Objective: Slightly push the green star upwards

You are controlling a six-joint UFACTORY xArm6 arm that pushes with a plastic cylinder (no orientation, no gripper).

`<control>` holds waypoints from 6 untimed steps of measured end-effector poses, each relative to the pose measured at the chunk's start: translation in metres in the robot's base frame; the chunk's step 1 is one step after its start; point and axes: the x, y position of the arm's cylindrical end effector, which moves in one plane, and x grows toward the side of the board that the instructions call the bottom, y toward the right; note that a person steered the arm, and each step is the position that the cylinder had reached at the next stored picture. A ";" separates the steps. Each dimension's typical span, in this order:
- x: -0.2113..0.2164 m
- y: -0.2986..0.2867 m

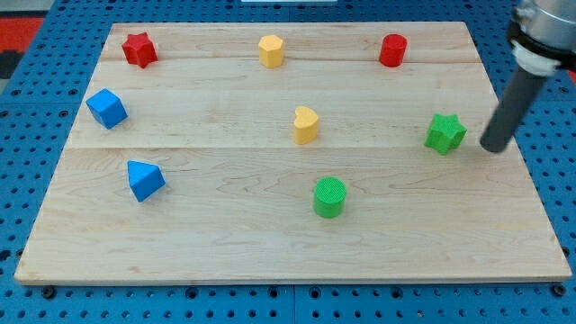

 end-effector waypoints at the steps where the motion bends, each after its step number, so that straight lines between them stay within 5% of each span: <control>1: -0.003 -0.055; 6: -0.024 -0.081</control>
